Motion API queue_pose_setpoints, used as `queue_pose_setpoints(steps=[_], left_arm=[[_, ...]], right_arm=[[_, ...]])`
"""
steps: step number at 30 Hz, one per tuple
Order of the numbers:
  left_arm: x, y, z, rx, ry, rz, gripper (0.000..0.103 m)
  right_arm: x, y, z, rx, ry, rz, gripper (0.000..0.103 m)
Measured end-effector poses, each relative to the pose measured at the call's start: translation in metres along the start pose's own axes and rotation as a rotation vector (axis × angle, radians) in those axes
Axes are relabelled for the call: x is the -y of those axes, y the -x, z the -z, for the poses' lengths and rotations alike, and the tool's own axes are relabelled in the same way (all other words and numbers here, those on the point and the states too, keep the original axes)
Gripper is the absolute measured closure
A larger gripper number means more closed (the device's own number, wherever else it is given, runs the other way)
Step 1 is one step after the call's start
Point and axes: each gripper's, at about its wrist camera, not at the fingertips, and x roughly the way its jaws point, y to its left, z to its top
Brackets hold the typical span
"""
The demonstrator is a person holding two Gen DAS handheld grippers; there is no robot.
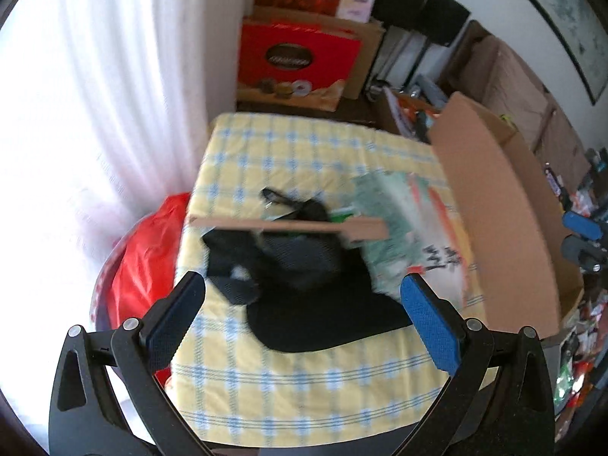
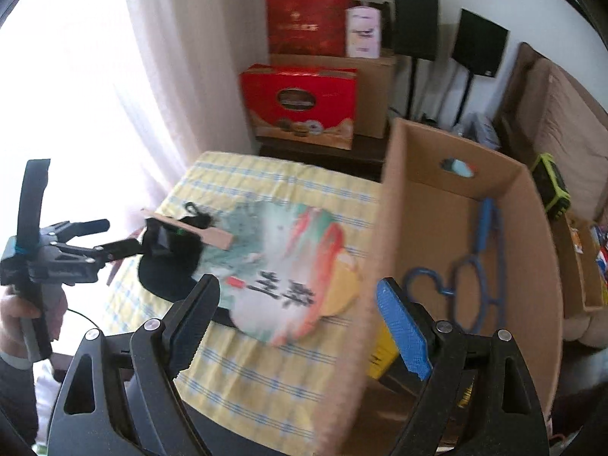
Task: Organize objects
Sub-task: 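Move the left tool toward the painted fan's wooden handle on the table, then close the left tool on the fan's wooden handle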
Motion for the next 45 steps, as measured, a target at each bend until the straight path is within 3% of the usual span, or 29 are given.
queue_pose_setpoints(steps=[7, 15, 21, 24, 31, 45], left_arm=[[-0.043, -0.012, 0.009, -0.02, 0.1, 0.009, 0.0], [-0.067, -0.02, -0.006, -0.019, 0.179, 0.057, 0.002], [-0.056, -0.039, -0.029, -0.049, 0.154, 0.11, 0.017], [-0.051, -0.049, -0.041, -0.059, 0.121, 0.101, 0.018], [-0.062, -0.068, -0.054, -0.113, 0.163, 0.101, 0.035], [-0.079, -0.06, -0.027, -0.127, 0.359, 0.226, 0.037]], right_arm=[[-0.035, -0.032, -0.009, -0.031, 0.045, -0.037, 0.023], [-0.058, -0.082, -0.022, -0.097, 0.037, -0.06, 0.039], [-0.057, -0.096, -0.003, -0.123, -0.028, -0.082, 0.046], [-0.058, -0.093, 0.014, -0.107, -0.007, -0.048, 0.047], [-0.053, -0.084, 0.044, -0.083, -0.039, -0.03, 0.047], [-0.047, -0.086, 0.075, -0.074, -0.053, -0.005, 0.047]])
